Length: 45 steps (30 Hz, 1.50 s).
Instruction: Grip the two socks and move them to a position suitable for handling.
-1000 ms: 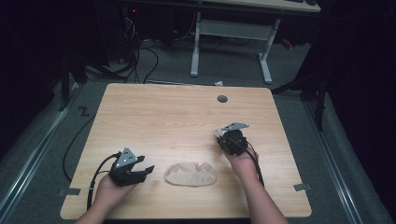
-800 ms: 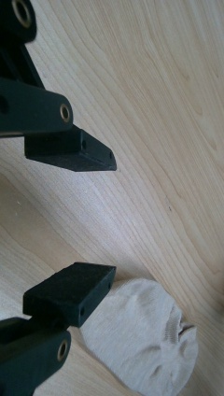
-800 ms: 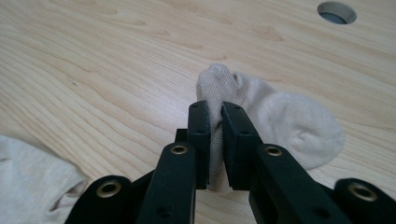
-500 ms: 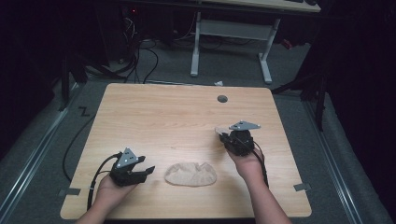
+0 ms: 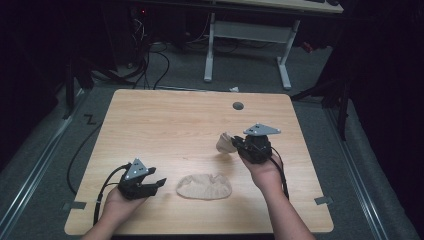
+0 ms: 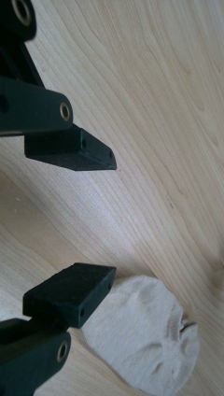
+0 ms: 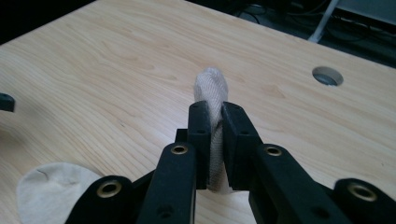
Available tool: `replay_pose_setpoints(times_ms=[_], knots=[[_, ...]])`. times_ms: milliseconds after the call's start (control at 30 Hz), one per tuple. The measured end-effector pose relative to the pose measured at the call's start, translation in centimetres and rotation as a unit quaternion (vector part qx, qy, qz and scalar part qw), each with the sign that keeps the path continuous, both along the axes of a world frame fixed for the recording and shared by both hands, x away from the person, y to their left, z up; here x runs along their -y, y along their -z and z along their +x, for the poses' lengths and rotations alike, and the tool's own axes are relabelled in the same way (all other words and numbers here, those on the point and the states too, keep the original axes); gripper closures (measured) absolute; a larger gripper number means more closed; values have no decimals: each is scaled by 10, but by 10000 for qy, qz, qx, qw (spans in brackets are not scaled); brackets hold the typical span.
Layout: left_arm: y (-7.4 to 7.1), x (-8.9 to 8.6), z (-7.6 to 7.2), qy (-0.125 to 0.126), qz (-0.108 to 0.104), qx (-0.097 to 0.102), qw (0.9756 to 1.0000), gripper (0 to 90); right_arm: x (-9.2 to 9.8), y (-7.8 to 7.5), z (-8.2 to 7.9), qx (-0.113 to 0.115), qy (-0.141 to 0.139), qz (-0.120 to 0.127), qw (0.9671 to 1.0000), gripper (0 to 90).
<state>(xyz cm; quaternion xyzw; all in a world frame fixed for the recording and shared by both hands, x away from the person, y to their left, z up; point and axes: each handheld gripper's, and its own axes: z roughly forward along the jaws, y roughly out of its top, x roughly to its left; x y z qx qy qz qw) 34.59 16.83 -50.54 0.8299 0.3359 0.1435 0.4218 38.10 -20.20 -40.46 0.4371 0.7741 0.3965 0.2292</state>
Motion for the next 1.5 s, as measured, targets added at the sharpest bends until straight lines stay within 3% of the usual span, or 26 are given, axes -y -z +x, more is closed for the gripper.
replay_pose_setpoints(times_ms=[367, 767, 967, 1167, 1367, 1500], knots=[[0, -1, -1, 7, -25, -32, 10000, 422, -45, -9, -3, 137, -496, 139, 9986, 828], [0, -3, -1, -24, -75, -11, 10000, 421, -106, 5, 2, 41, -1117, 170, 9936, 828], [-1, -3, -3, -7, -78, -13, 10000, 420, -131, 13, 4, -34, -1330, 367, 9904, 827], [2, -2, 0, -14, -32, -104, 9999, 420, -117, 37, 17, -428, -1035, 657, 9915, 827], [3, -1, -2, 6, -22, -85, 10000, 419, -87, 51, 20, -545, -590, 690, 9944, 825], [5, 1, -3, 25, 45, -104, 9999, 417, -67, 66, 20, -673, -383, 785, 9939, 823]])
